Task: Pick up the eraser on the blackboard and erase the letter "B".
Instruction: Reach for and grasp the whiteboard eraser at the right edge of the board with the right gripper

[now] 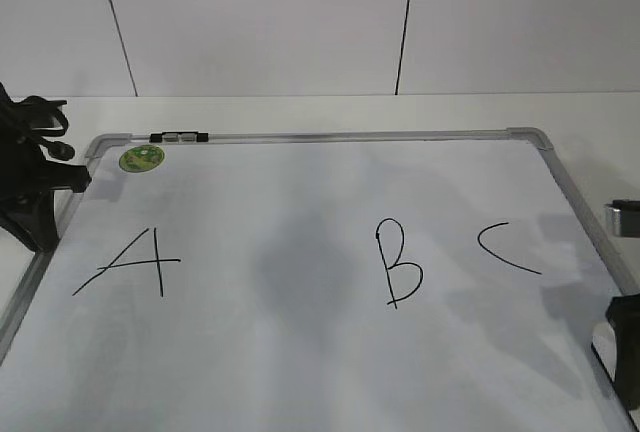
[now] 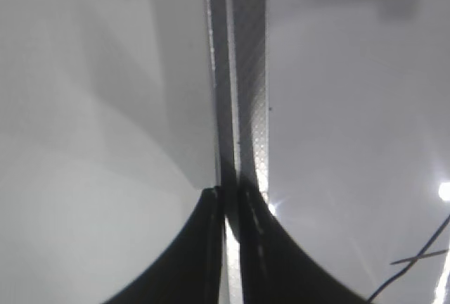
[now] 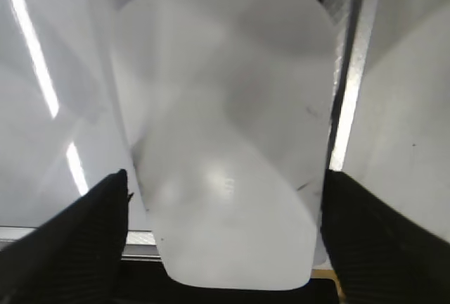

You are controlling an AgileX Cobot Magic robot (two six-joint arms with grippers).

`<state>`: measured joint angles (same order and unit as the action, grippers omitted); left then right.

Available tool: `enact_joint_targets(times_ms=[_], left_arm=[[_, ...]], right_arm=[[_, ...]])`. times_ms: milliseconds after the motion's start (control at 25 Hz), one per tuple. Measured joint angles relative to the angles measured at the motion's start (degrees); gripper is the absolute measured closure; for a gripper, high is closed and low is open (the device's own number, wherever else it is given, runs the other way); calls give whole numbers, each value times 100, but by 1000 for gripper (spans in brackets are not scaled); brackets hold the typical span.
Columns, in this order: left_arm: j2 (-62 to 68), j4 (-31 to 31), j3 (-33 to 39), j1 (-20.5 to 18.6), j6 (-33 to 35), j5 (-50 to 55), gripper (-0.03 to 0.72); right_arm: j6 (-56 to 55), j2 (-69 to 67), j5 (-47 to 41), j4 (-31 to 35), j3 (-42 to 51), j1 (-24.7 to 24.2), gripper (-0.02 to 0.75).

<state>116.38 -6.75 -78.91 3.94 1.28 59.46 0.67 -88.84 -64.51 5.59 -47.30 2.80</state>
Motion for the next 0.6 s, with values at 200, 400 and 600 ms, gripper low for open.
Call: enact_joint_targets(times_ms=[200,400,600], left_arm=[[0,0,0,0,0,0,669],[0,0,0,0,0,0,669],[0,0,0,0,0,0,669]], right_arm=[[-67,-111,45,0,0,0,61],[-67,-111,126,0,0,0,62],[-67,-111,206,0,-13,0,64]])
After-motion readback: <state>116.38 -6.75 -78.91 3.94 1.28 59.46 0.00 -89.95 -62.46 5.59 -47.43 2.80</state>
